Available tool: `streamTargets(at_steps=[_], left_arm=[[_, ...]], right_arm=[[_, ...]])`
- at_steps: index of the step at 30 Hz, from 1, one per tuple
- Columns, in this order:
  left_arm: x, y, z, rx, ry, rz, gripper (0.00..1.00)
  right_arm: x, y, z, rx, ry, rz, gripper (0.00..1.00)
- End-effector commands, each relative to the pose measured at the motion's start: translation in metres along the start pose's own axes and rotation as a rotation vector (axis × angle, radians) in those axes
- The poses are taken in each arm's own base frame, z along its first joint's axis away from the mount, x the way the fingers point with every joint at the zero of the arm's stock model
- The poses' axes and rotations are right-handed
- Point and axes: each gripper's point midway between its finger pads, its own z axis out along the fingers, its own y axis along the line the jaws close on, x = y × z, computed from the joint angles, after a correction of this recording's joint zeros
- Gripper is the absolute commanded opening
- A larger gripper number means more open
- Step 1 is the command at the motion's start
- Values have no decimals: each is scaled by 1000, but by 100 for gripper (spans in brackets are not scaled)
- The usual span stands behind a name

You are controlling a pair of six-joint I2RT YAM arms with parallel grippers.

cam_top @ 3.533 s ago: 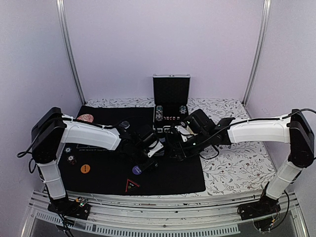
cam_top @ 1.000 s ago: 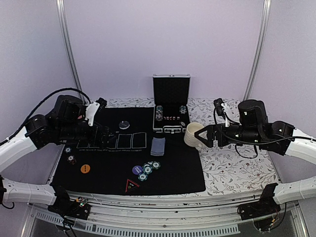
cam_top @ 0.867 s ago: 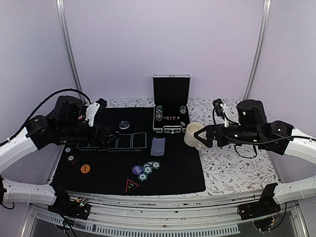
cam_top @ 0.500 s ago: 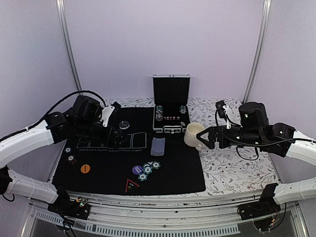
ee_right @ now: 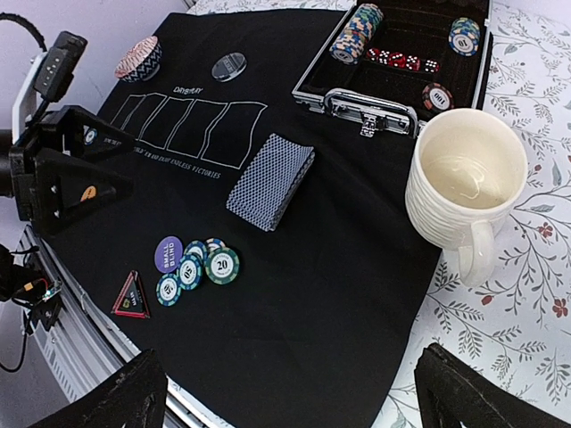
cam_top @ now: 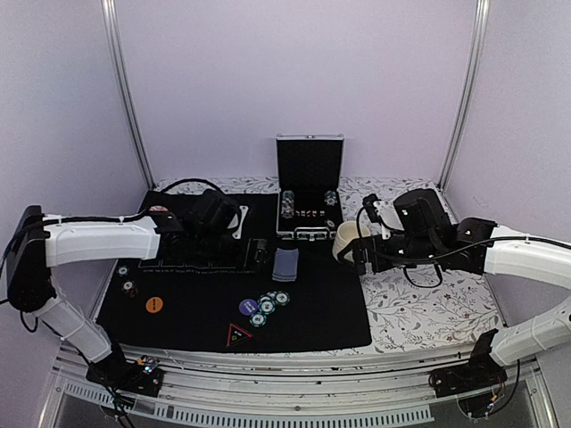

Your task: Distribute texas hold em gaming equipment

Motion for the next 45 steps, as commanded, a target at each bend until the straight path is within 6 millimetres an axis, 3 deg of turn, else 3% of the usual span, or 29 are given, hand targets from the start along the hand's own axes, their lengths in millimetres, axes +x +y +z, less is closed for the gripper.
streamTargets(at_steps=[1, 10, 24, 28, 36, 45], left_arm=[[-13, -12, 21, -69, -25, -11, 98], [-7, -21, 66, -114, 13, 29, 98], [-6, -26, 105, -180, 29, 67, 98], [-7, -24, 106, -201, 31, 51, 98], [17, -14, 129, -239, 94, 98, 98], [32, -18, 143, -220, 146, 134, 98]], right_arm=[[-14, 9, 11, -29, -38, -8, 99], [1, 10, 38, -40, 40, -23, 99], [10, 11, 51, -45, 86, -5, 99], [14, 10, 52, -42, 99, -6, 99], [20, 8, 56, -40, 120, -9, 99], [18, 9, 55, -44, 114, -16, 99]])
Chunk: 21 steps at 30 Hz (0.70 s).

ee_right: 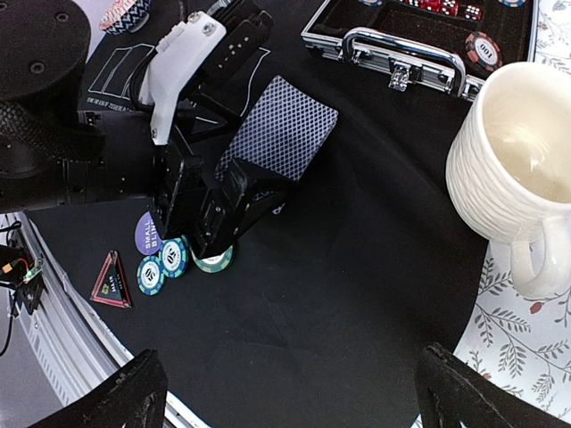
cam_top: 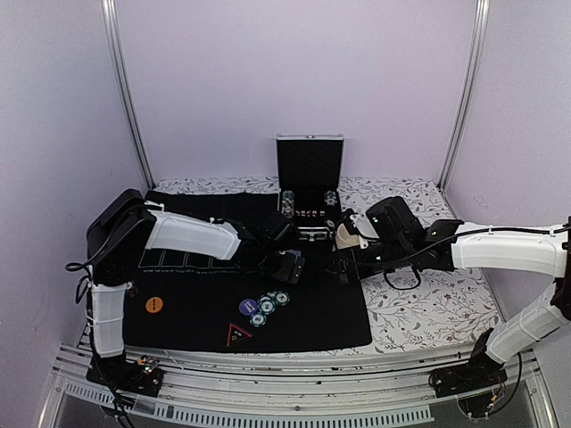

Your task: Distribute texas hold em gaming equipment

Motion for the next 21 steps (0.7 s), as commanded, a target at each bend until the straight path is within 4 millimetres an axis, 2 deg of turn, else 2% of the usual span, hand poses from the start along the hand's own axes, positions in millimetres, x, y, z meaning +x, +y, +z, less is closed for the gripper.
streamTargets(at_steps=[1, 7, 21], left_arm=[[4, -11, 5, 16, 18, 36, 98], [4, -17, 7, 34, 29, 38, 98], [0, -15, -5, 46, 8, 26, 98]], right_arm=[[-12, 4, -4, -11, -32, -8, 99], [-10, 2, -4, -3, -29, -13, 99], [-7, 1, -4, 2, -23, -22, 99]])
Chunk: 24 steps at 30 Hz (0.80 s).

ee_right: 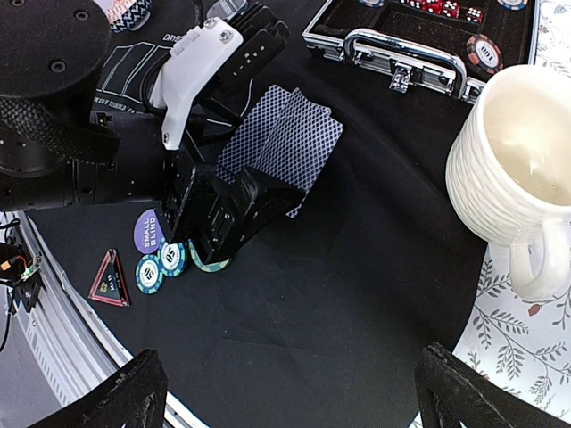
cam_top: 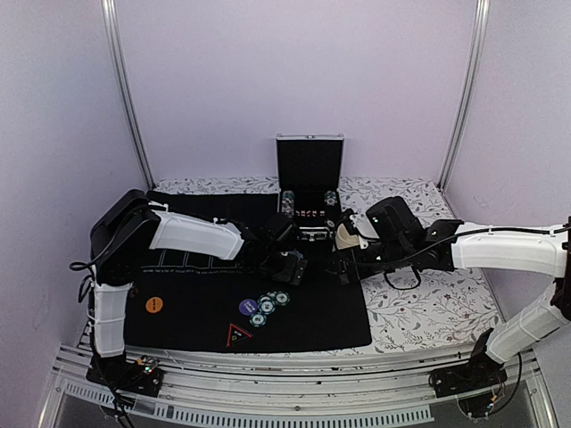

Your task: Distribute texas hold em gaming equipment

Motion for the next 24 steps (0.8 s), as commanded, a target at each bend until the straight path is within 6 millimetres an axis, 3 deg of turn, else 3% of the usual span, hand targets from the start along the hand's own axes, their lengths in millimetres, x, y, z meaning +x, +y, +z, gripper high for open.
streamTargets(at_steps=[1, 12, 14, 24], left_arm=[[-5, -9, -14, 39, -20, 10, 97], [-8, -9, -28, 127, -55, -6, 89], [-20, -7, -41, 140, -86, -18, 87], [-16, 6, -42, 158, -69, -42, 80]], right_arm=[[-7, 0, -4, 2, -23, -10, 99], [-10, 7, -6, -27, -17, -3, 99], [-10, 9, -4, -35, -7, -3, 99], [-15, 21, 3, -85, 2, 1, 99]])
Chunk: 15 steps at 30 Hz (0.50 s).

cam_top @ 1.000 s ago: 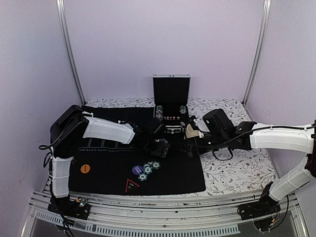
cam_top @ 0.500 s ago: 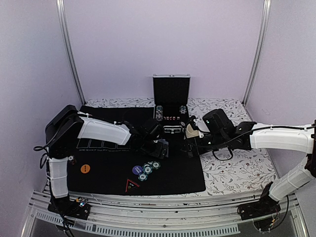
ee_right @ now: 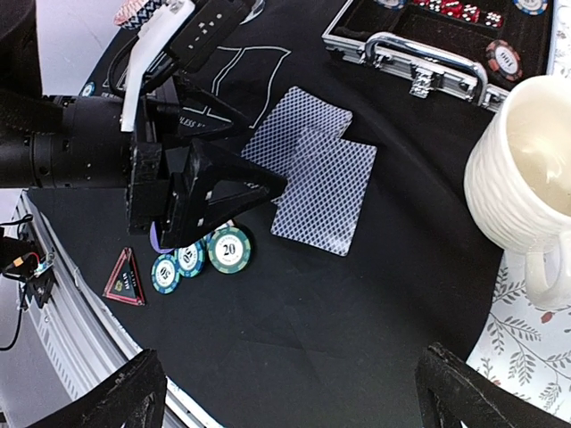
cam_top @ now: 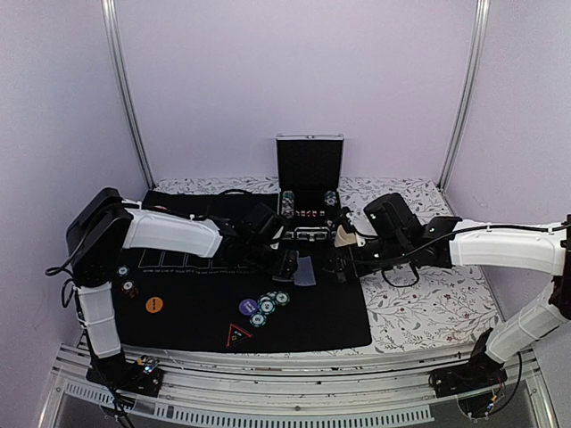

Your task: Distribute texas hold em gaming equipment

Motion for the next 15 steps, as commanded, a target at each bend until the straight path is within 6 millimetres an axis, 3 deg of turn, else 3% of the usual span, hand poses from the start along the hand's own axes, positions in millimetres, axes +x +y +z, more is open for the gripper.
streamTargets(at_steps=[1, 6, 13, 15], left_arm=[[-6, 2, -11, 29, -20, -6, 80], [-13, 7, -27, 47, -49, -16, 80], [-3, 30, -35, 51, -48, -72, 77], [-1, 33, -37, 57, -48, -77, 77]], right_arm=[[-13, 16, 6, -71, -6, -1, 98], [-22, 26, 30, -109, 22, -5, 86], [-26, -1, 82, -31, 70, 53, 54], [-16, -15, 99, -1, 106, 80, 47]])
